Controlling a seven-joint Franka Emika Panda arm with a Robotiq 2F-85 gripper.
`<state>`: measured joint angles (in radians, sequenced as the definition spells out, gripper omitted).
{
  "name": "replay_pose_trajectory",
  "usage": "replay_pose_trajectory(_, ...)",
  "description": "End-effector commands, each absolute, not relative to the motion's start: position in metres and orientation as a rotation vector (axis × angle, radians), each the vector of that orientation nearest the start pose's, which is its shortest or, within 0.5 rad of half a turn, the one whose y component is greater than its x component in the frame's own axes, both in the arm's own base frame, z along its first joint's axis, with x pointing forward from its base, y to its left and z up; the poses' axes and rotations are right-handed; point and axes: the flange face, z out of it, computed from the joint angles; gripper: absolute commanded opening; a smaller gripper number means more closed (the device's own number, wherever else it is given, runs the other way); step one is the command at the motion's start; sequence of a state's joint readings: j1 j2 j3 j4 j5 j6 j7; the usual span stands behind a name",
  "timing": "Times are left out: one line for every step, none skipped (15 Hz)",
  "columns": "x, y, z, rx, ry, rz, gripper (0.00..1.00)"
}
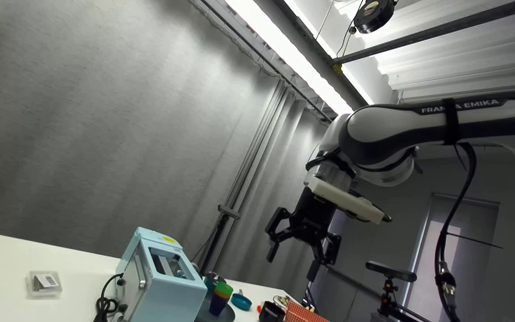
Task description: Move the small orange thing to the left
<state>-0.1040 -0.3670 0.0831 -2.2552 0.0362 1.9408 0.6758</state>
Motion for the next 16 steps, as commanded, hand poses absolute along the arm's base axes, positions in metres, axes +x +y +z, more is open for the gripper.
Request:
replay_pose_trajectory(0.448,-0.003,0.513,-2.926,1.087,-0.071,1.00)
replay_pose_trajectory(0.448,-0.003,0.513,-2.926,1.087,-0.070,1.00)
replay_pose_trajectory(0.448,-0.003,0.513,-2.926,1.087,-0.070,1.00)
replay_pose_trajectory(0.449,-0.001,0.510,-2.923,1.081,-0.052,1.00)
replay_pose_trajectory(0.450,-0.001,0.507,-2.926,1.085,-0.052,1.00)
replay_pose_trajectory(0.451,0.001,0.504,-2.928,1.067,-0.037,1.00)
replay_pose_trajectory(0.452,0.006,0.501,-2.943,1.036,-0.035,1.00)
replay_pose_trajectory(0.453,0.011,0.498,-2.960,1.003,-0.032,1.00)
replay_pose_trajectory(0.455,0.015,0.495,-2.979,0.990,-0.029,1.00)
replay_pose_trajectory(0.456,0.020,0.493,-2.983,0.988,-0.021,1.00)
replay_pose_trajectory(0.459,0.020,0.491,-2.990,0.998,-0.024,1.00)
replay_pose_trajectory(0.462,0.015,0.487,-2.993,1.022,-0.030,1.00)
replay_pose_trajectory(0.465,0.010,0.484,-2.987,1.040,-0.016,1.00)
replay_pose_trajectory(0.468,0.000,0.480,-2.973,1.069,-0.004,1.00)
replay_pose_trajectory(0.471,-0.010,0.477,-2.958,1.097,0.007,1.00)
replay_pose_trajectory(0.475,-0.024,0.473,-2.935,1.139,0.019,1.00)
